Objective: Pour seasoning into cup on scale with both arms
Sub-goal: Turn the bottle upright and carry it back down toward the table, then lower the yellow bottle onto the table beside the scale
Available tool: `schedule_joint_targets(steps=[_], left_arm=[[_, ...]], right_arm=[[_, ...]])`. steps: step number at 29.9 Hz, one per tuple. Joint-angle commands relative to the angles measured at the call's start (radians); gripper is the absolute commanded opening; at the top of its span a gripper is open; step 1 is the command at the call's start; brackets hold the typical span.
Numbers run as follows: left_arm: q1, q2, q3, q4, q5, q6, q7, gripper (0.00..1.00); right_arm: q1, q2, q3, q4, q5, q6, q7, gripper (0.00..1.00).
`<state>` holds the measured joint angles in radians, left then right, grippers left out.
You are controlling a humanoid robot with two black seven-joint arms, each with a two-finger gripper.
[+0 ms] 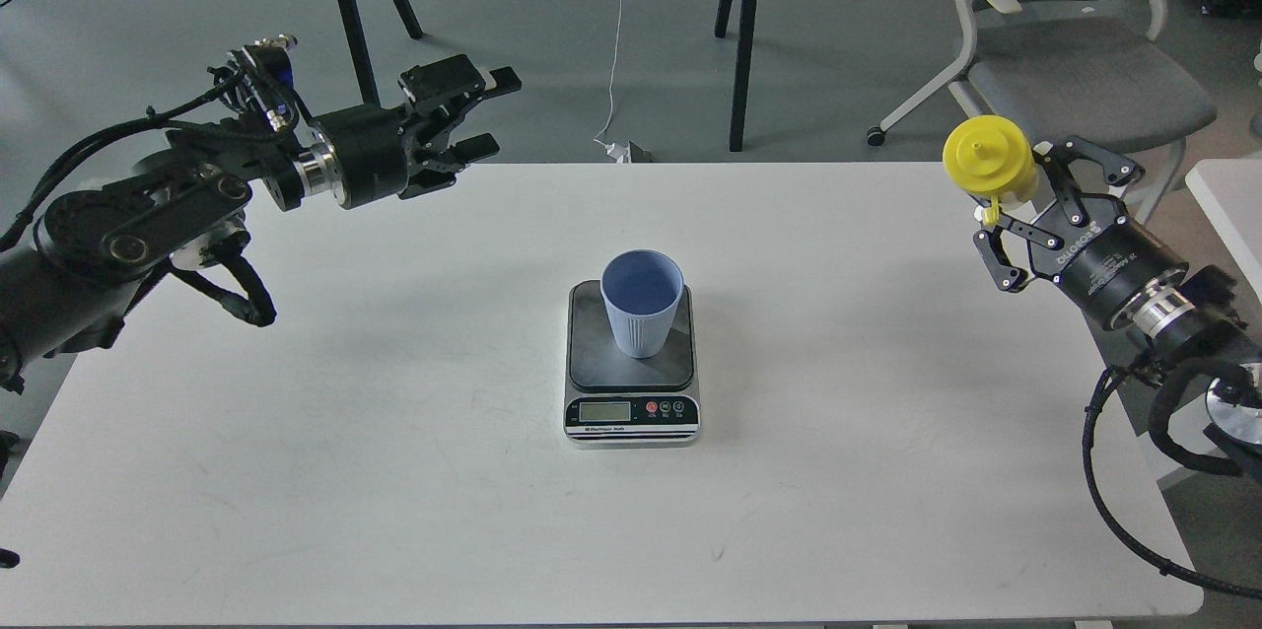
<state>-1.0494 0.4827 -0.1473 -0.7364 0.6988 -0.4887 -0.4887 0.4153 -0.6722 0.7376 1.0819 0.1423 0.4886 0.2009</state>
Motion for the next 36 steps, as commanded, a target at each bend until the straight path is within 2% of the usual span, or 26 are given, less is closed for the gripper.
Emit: schedule_joint_targets(steps=[1, 8, 14, 19, 27, 32, 36], left_arm=[[-0.001, -0.009, 0.003, 0.000, 0.002, 0.000, 0.000, 0.99], [-0.001, -0.010, 0.005, 0.000, 0.002, 0.000, 0.000, 0.99], [0.000, -0.010, 0.005, 0.000, 0.002, 0.000, 0.000, 0.99], [0.011, -0.010, 0.005, 0.000, 0.015, 0.000, 0.000, 0.99], [0.012, -0.012, 0.005, 0.000, 0.015, 0.000, 0.000, 0.99], [0.012, -0.006, 0.008, 0.000, 0.016, 0.000, 0.000, 0.99], [0.009, 0.005, 0.058, 0.000, 0.016, 0.000, 0.000, 0.99]], right_arm=[[-0.059, 0.068, 0.003, 0.000, 0.000, 0.000, 0.055, 0.14], [-0.115, 0.160, 0.011, 0.000, 0.002, 0.000, 0.138, 0.14], [-0.154, 0.233, 0.016, -0.002, 0.002, 0.000, 0.161, 0.15], [-0.194, 0.299, 0.026, -0.014, 0.002, 0.000, 0.216, 0.16], [-0.214, 0.384, 0.026, -0.031, -0.001, 0.000, 0.216, 0.16], [-0.214, 0.465, 0.031, -0.091, 0.000, 0.000, 0.216, 0.16], [-0.217, 0.513, 0.037, -0.099, 0.000, 0.000, 0.221, 0.17]])
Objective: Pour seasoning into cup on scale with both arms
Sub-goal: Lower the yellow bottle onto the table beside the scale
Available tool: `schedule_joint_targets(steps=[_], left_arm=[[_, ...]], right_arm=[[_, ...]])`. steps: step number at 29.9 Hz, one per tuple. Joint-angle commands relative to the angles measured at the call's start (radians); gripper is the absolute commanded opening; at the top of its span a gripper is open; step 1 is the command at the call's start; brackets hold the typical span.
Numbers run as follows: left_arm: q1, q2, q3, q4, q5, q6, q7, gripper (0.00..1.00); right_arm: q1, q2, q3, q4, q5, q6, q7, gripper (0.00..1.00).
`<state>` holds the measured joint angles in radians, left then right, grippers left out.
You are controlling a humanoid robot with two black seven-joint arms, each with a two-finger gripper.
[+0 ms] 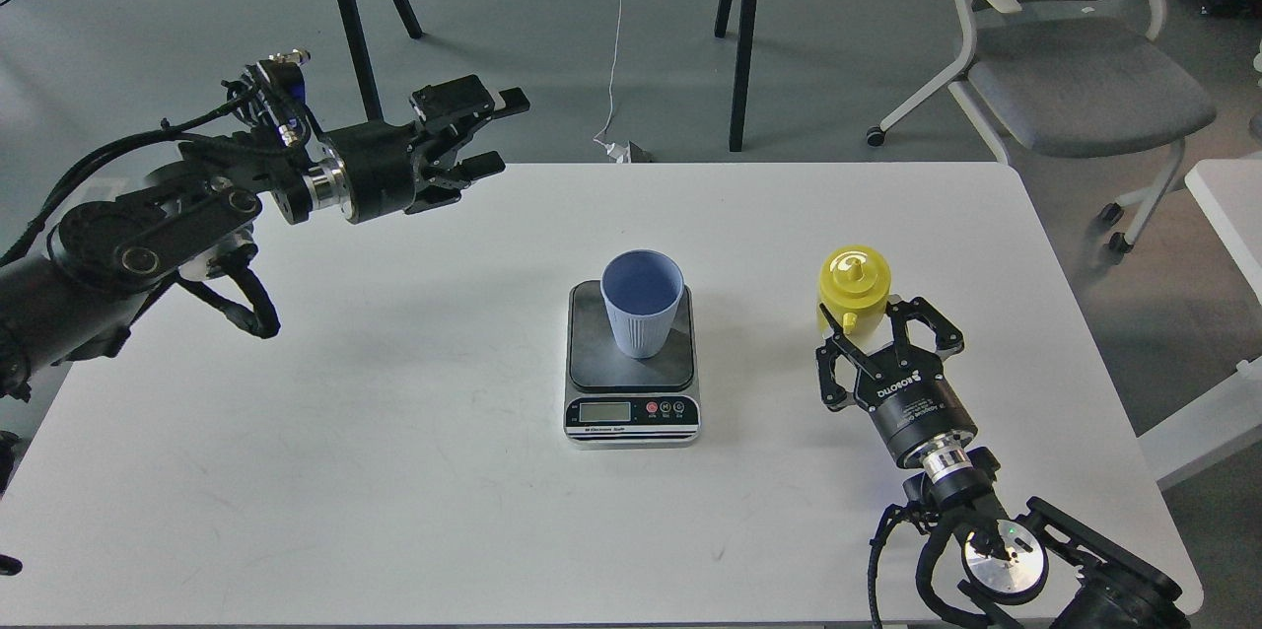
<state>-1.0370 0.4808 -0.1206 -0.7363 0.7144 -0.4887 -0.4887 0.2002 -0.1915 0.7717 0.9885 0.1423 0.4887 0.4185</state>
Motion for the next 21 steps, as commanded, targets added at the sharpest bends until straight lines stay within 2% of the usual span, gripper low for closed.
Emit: schedule_joint_targets(steps=[1, 6, 21], left_arm=[[-0.003, 0.007, 0.035, 0.000, 0.000, 0.000, 0.000, 0.99], [-0.003, 0.010, 0.036, 0.000, 0.000, 0.000, 0.000, 0.99], [-0.002, -0.007, 0.038, 0.005, 0.000, 0.000, 0.000, 0.99]], right_arm=[[-0.005, 0.040, 0.003, -0.005, 0.000, 0.000, 0.003, 0.17], [-0.008, 0.078, 0.008, -0.005, 0.000, 0.000, 0.002, 0.17], [-0.071, 0.070, 0.041, -0.007, 0.002, 0.000, 0.003, 0.18]])
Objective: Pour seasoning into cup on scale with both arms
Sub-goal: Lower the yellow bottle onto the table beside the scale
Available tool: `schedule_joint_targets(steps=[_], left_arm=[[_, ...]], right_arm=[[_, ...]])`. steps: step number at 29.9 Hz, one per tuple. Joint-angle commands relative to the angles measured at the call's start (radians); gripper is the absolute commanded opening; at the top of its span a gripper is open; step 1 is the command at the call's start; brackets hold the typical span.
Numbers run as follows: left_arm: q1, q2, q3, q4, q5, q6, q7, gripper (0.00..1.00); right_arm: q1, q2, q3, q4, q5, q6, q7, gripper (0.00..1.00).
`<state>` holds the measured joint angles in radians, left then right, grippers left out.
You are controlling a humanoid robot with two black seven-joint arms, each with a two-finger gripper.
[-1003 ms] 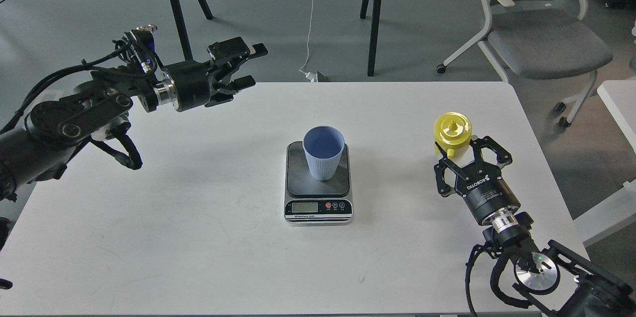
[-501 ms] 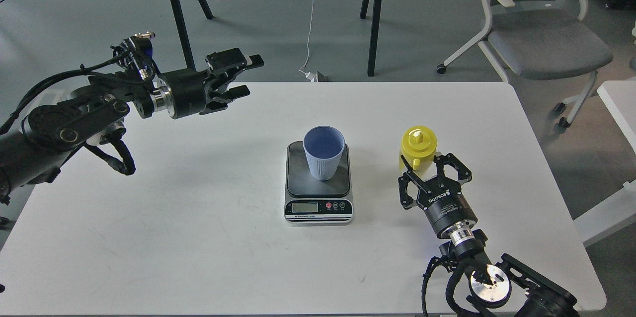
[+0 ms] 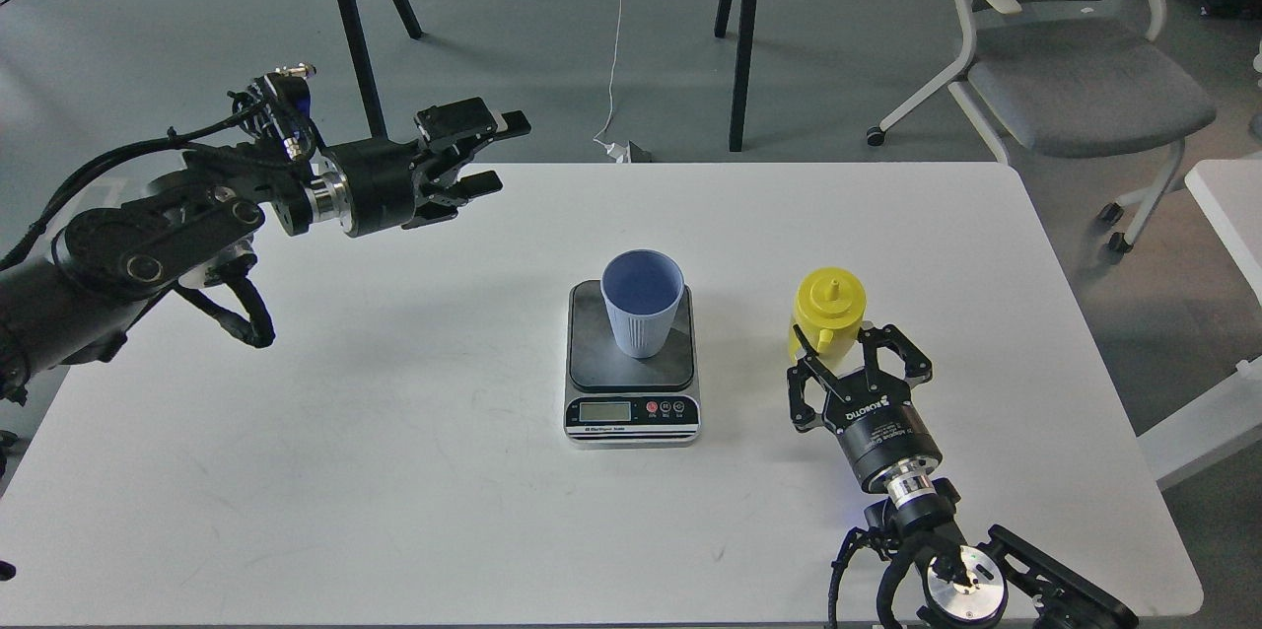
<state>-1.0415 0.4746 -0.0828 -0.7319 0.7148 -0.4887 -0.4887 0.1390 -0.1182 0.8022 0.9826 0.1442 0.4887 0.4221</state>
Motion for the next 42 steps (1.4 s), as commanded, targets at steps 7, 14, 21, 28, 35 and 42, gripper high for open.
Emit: schedule_joint_targets(steps=[7, 14, 21, 28, 35, 42], left_arm=[[0.003, -0.002, 0.000, 0.005, 0.000, 0.000, 0.000, 0.99], [0.006, -0.011, 0.000, 0.006, 0.000, 0.000, 0.000, 0.99], [0.004, -0.013, 0.002, 0.006, 0.000, 0.000, 0.000, 0.99], [0.001, -0.013, 0.020, 0.006, 0.000, 0.000, 0.000, 0.99], [0.003, -0.013, 0.021, 0.008, 0.000, 0.000, 0.000, 0.99], [0.003, -0.013, 0.021, 0.008, 0.000, 0.000, 0.000, 0.99]], right_arm=[[-0.015, -0.012, 0.025, -0.001, 0.000, 0.000, -0.002, 0.19], [-0.039, -0.049, 0.058, 0.002, 0.020, 0.000, -0.002, 0.19], [-0.041, -0.069, 0.060, 0.002, 0.028, 0.000, -0.002, 0.21], [-0.041, -0.067, 0.060, 0.001, 0.028, 0.000, -0.003, 0.27], [-0.039, -0.069, 0.060, 0.002, 0.028, 0.000, -0.003, 0.35], [-0.039, -0.069, 0.060, 0.002, 0.028, 0.000, -0.003, 0.45]])
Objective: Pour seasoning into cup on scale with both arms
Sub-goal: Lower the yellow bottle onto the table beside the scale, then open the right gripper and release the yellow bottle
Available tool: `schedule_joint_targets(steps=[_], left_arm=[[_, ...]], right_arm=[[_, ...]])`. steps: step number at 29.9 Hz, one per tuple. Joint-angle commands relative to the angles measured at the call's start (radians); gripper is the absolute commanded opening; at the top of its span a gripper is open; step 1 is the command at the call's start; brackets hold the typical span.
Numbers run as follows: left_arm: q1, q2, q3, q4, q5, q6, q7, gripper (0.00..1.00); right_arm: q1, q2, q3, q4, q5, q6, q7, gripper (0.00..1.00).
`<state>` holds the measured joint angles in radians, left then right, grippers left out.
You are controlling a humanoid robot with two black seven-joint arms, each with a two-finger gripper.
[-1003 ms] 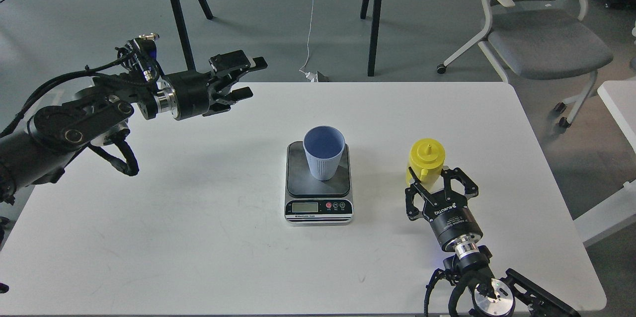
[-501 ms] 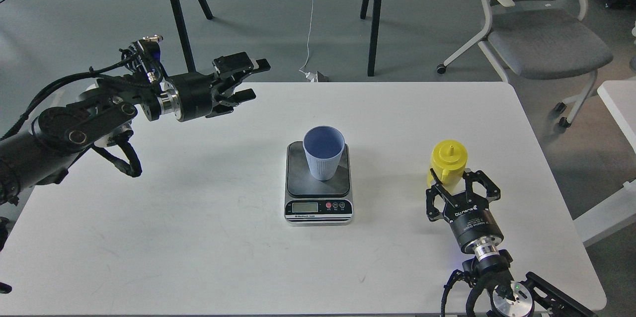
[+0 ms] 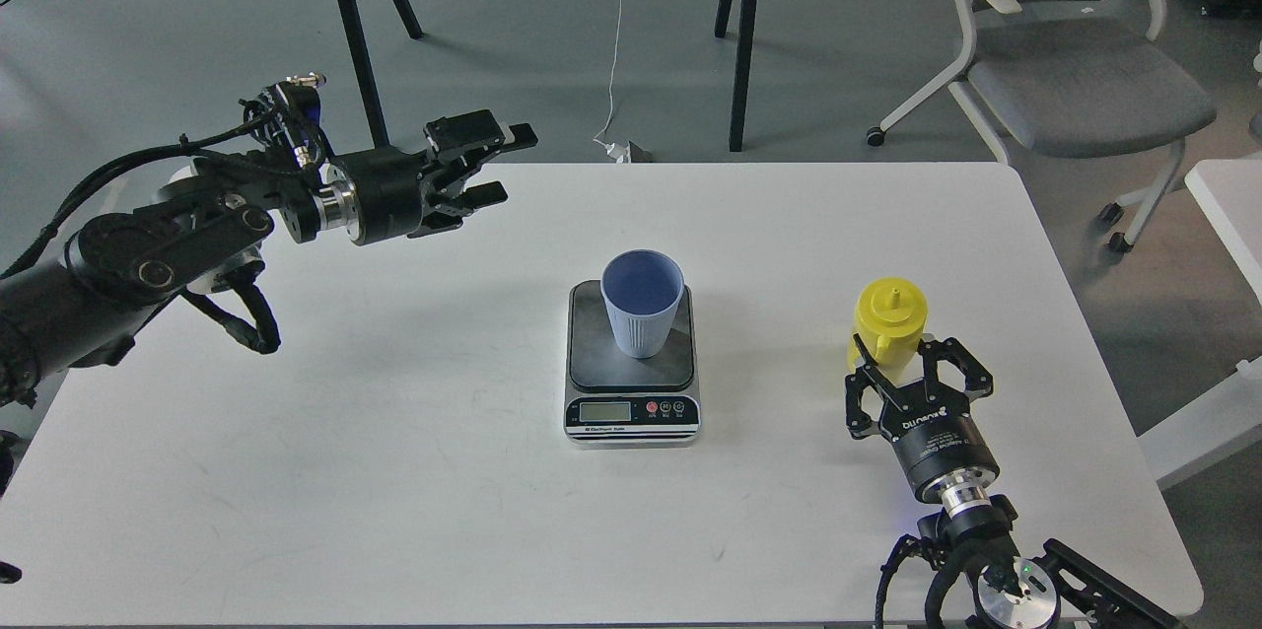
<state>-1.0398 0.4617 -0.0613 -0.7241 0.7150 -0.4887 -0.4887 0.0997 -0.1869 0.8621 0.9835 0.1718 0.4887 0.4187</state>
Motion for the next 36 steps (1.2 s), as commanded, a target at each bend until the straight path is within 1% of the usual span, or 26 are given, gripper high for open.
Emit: schedule_joint_targets(steps=[1, 13, 25, 28, 30, 34, 36], left_arm=[[0.001, 0.000, 0.000, 0.000, 0.000, 0.000, 0.000, 0.99], [0.001, 0.002, 0.000, 0.000, 0.000, 0.000, 0.000, 0.99], [0.003, 0.000, 0.000, 0.002, 0.000, 0.000, 0.000, 0.99], [0.004, 0.000, 0.000, 0.002, 0.001, 0.000, 0.000, 0.99], [0.003, 0.000, 0.000, 0.002, 0.001, 0.000, 0.000, 0.99], [0.003, 0.000, 0.000, 0.002, 0.000, 0.000, 0.000, 0.99], [0.003, 0.000, 0.000, 0.002, 0.000, 0.000, 0.000, 0.99]], right_arm=[[0.000, 0.000, 0.001, 0.001, 0.000, 0.000, 0.000, 0.45], [0.002, 0.000, 0.000, 0.000, 0.012, 0.000, 0.000, 0.58], [0.002, 0.000, 0.001, 0.000, 0.014, 0.000, 0.000, 0.63], [0.002, 0.000, 0.001, 0.001, 0.014, 0.000, 0.000, 0.66], [0.002, 0.000, 0.001, 0.001, 0.014, 0.000, 0.000, 0.70], [0.000, -0.002, 0.001, 0.003, 0.014, 0.000, 0.000, 0.86], [0.000, -0.002, 0.000, 0.003, 0.014, 0.000, 0.000, 0.90]])
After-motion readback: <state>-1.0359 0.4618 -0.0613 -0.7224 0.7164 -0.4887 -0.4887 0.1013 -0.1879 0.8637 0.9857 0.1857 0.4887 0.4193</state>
